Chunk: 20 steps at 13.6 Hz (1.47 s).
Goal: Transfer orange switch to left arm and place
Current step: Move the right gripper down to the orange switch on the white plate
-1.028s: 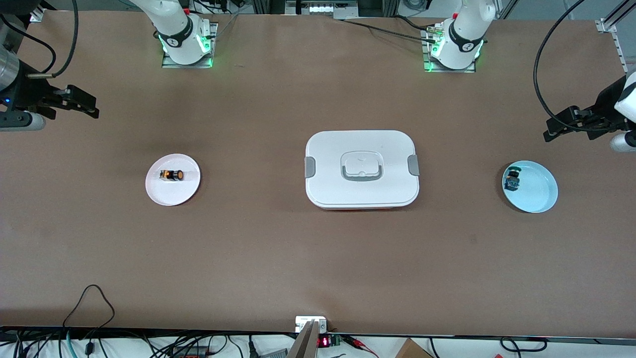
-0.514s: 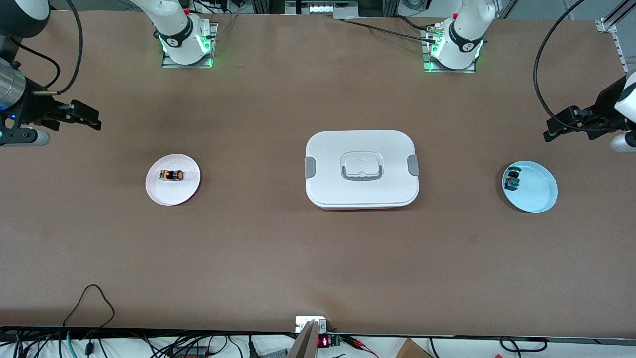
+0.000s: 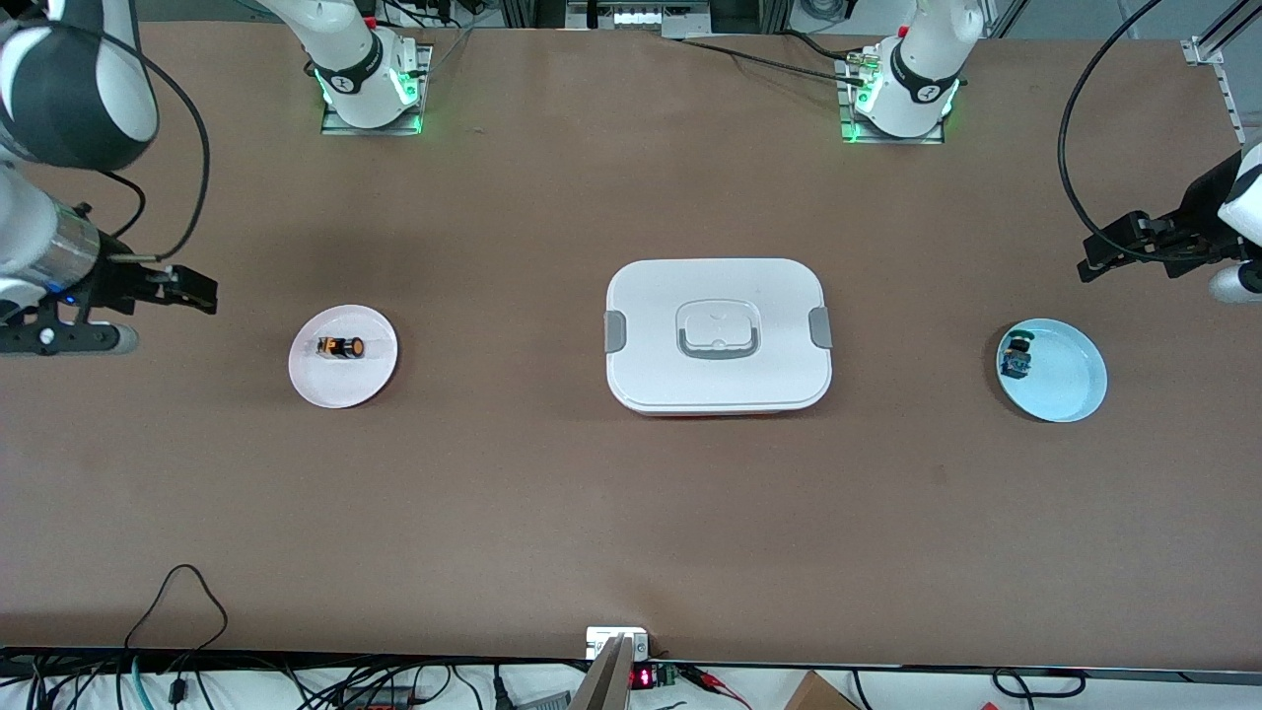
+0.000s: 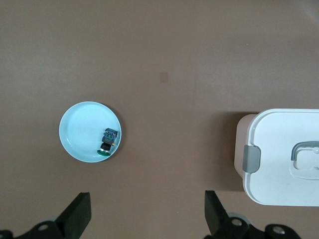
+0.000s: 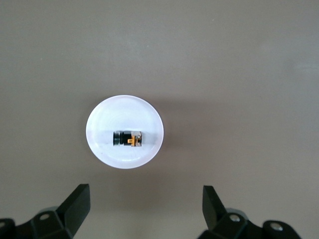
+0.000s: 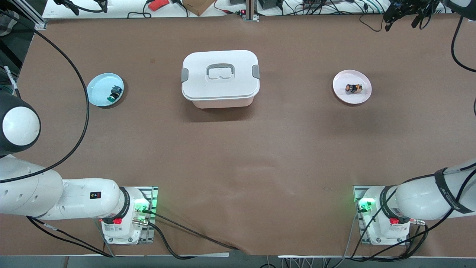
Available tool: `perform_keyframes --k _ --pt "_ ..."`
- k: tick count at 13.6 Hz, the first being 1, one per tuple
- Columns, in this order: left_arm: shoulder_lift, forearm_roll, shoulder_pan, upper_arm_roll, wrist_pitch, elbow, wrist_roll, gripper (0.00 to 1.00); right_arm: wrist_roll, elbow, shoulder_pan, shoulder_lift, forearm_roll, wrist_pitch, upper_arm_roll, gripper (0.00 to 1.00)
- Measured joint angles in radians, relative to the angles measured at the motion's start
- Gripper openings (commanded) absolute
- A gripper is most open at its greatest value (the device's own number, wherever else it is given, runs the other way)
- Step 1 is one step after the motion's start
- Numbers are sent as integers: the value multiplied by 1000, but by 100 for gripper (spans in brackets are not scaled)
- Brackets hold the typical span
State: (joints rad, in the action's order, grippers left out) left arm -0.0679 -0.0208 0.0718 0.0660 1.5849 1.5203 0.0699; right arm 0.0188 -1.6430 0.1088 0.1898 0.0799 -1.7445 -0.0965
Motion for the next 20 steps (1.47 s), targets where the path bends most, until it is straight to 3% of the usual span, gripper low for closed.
perform_keyframes --k 14,20 --pt "-2 0 0 0 0 0 0 100 -24 -400 0 55 -15 -456 1 100" --pt "-2 0 0 0 0 0 0 100 -27 -507 0 91 -21 -611 4 100"
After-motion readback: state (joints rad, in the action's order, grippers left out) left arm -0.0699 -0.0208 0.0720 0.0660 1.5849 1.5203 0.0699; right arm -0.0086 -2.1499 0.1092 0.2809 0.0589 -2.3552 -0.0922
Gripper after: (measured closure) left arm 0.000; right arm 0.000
